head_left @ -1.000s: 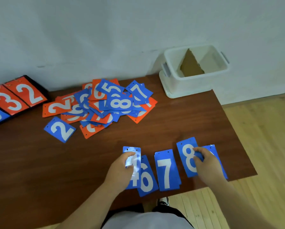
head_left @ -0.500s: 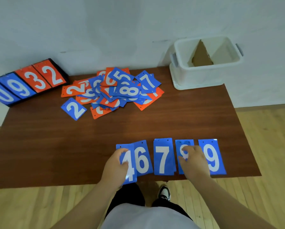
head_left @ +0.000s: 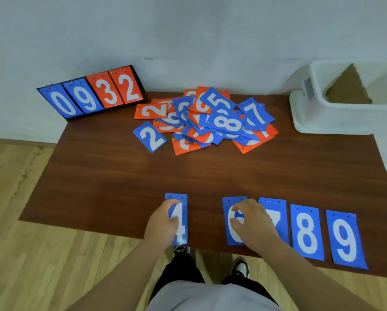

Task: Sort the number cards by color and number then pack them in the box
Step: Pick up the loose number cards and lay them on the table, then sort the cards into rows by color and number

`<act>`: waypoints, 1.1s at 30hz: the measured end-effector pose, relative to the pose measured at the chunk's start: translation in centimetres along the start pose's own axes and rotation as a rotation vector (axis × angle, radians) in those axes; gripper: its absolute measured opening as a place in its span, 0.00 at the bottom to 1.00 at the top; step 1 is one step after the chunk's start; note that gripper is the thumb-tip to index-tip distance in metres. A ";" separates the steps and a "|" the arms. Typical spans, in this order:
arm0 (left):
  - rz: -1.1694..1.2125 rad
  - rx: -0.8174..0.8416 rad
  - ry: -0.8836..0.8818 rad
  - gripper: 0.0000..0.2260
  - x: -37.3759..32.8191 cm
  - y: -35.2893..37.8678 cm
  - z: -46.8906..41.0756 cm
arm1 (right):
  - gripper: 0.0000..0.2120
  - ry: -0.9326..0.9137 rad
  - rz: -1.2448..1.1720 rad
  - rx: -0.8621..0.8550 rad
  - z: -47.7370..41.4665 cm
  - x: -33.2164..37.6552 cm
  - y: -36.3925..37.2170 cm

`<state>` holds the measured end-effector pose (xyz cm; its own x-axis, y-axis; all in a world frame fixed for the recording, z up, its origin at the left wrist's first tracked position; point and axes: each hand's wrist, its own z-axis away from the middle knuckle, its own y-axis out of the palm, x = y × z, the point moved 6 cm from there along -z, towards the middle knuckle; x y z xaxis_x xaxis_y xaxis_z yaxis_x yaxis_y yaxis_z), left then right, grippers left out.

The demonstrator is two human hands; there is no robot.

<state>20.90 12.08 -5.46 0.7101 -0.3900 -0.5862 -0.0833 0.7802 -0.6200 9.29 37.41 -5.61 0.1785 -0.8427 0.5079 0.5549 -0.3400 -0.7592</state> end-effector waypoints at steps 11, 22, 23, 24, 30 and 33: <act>-0.244 0.230 0.146 0.21 3.6 -2.4 -5.6 | 0.15 0.138 0.106 -0.075 -2.1 5.6 2.9; -0.569 0.157 0.231 0.27 3.6 -3.1 -6.0 | 0.16 0.218 0.092 -0.129 -2.9 8.9 3.6; -0.550 0.152 0.229 0.27 3.6 -3.5 -6.3 | 0.17 0.219 0.091 -0.136 -3.0 9.2 3.5; -0.528 0.139 0.228 0.28 3.6 -4.1 -6.6 | 0.17 0.218 0.089 -0.140 -3.1 9.4 3.3; -0.436 -0.035 0.193 0.30 2.7 -10.0 -11.0 | 0.20 0.203 0.055 -0.176 -5.2 11.1 2.2; -0.460 -0.090 0.190 0.31 1.5 -12.6 -13.5 | 0.22 0.197 0.055 -0.188 -6.9 12.1 1.6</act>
<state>13.57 -4.93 -5.60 0.5480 -0.7724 -0.3211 0.1422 0.4643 -0.8742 6.71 23.80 -3.52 0.0327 -0.9205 0.3894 0.3848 -0.3479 -0.8549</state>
